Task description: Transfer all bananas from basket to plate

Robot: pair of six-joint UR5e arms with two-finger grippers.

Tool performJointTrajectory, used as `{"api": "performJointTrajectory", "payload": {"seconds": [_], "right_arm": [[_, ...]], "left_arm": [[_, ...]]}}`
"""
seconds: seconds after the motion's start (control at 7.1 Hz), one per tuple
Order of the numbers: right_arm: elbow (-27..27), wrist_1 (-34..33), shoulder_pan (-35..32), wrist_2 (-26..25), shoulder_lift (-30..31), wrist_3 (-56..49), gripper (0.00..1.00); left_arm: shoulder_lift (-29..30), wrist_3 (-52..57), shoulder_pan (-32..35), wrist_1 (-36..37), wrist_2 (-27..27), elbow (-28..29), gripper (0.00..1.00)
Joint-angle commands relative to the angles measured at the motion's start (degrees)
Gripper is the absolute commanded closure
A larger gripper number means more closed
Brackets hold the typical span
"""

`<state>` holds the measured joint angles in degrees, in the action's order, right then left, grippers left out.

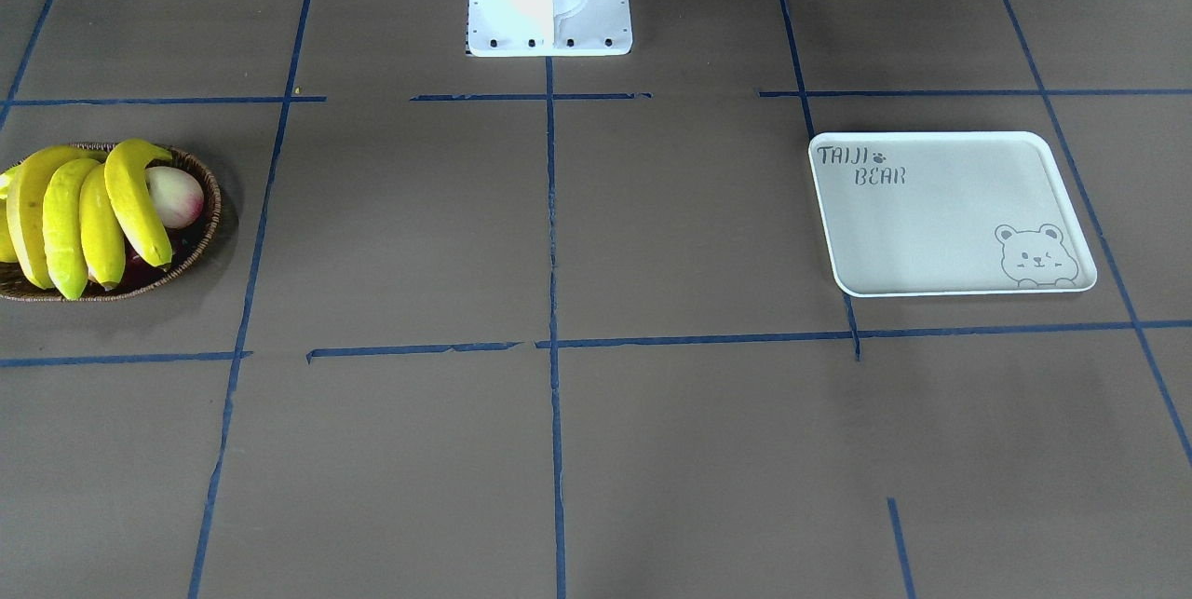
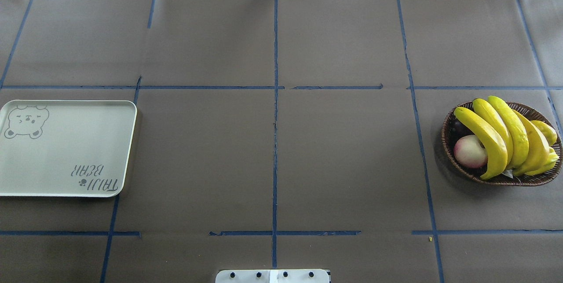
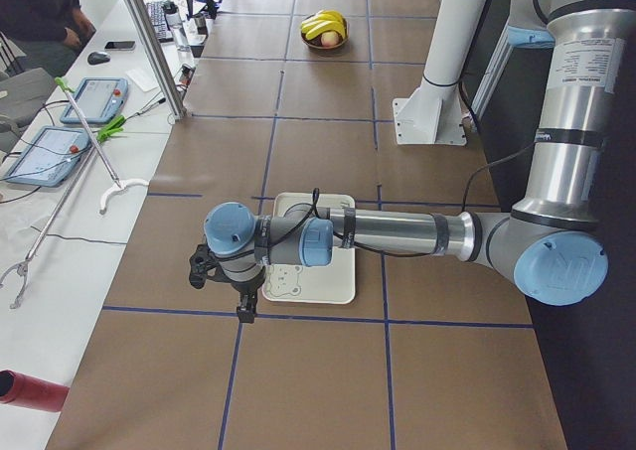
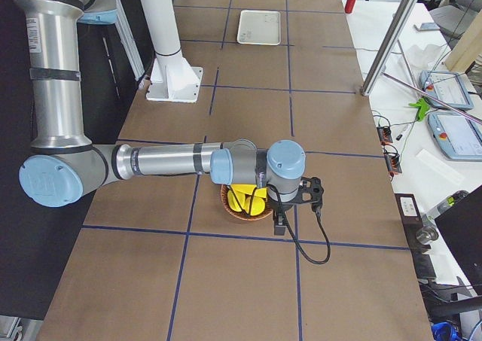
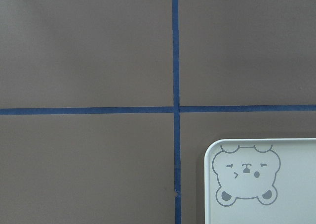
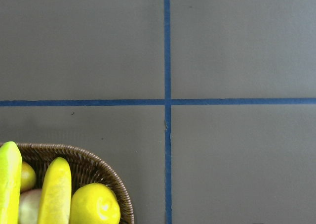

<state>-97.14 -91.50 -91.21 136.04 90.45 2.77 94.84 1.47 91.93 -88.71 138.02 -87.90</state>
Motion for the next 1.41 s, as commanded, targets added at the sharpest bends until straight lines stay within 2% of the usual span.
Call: {"api": "performJointTrajectory", "payload": {"seconds": [0.0,0.28,0.42,0.56,0.7,0.99,1.27], "right_arm": [[-6.3,7.3,6.4,2.5,2.4,14.8,0.0],[-10.0,13.3,14.1,1.9,4.6,24.2,0.0],[-10.1,21.5,17.9,1.2,6.8,30.4,0.0],[-10.1,26.4,22.2,-1.4,7.2,37.0,0.0],[-10.2,27.8,23.0,-1.5,7.4,38.7,0.0],[-15.9,27.8,28.0,-1.9,10.9,38.8,0.0],[-18.3,27.7,34.0,-6.0,11.8,38.8,0.03]], "left_arm": [[0.1,-0.1,0.0,-0.1,0.1,-0.2,0.0],[0.2,-0.1,0.0,-0.1,0.1,-0.3,0.0],[0.2,-0.2,-0.1,-0.1,0.1,-0.5,0.0],[0.2,-0.2,-0.1,-0.1,0.2,-1.1,0.0],[0.2,-0.2,-0.1,-0.1,0.2,-1.4,0.0],[0.1,-0.1,-0.1,-0.1,0.2,-1.5,0.0],[0.0,0.0,-0.1,-0.1,0.2,-1.4,0.0]]}}
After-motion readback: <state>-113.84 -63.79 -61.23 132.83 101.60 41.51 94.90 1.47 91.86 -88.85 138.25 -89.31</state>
